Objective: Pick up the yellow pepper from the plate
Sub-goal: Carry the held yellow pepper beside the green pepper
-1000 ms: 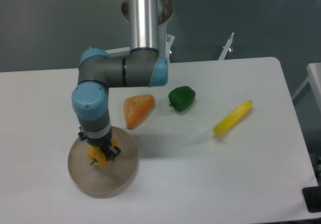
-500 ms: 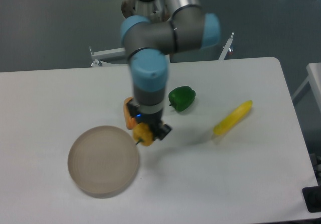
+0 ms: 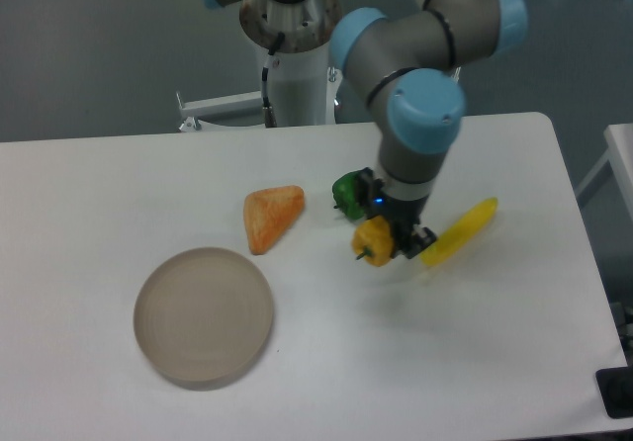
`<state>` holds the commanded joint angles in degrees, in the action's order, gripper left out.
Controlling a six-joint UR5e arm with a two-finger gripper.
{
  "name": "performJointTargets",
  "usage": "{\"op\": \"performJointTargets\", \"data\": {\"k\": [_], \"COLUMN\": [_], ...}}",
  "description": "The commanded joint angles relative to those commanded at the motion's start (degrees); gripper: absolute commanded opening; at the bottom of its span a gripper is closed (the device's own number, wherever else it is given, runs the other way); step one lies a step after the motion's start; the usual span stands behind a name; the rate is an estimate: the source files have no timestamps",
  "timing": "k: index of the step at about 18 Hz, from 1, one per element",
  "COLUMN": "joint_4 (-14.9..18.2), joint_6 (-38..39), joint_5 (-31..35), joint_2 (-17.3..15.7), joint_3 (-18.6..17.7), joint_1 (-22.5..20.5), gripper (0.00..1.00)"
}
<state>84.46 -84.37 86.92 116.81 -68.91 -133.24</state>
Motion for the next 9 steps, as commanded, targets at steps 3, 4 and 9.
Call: {"op": "performJointTargets", "data": {"k": [3,4,9], "joint_4": [-0.09,-0.26,-0.52], "joint_6": [-0.10,-0.18,-0.54], "joint_5": [2.18,3.33,3.16], "joint_2": [1.14,1.32,1.67], "joint_3": [0.27,0.44,0.44], "joint_1": [0.09,0.17,0.35], "gripper": [0.09,0.09,0.09]}}
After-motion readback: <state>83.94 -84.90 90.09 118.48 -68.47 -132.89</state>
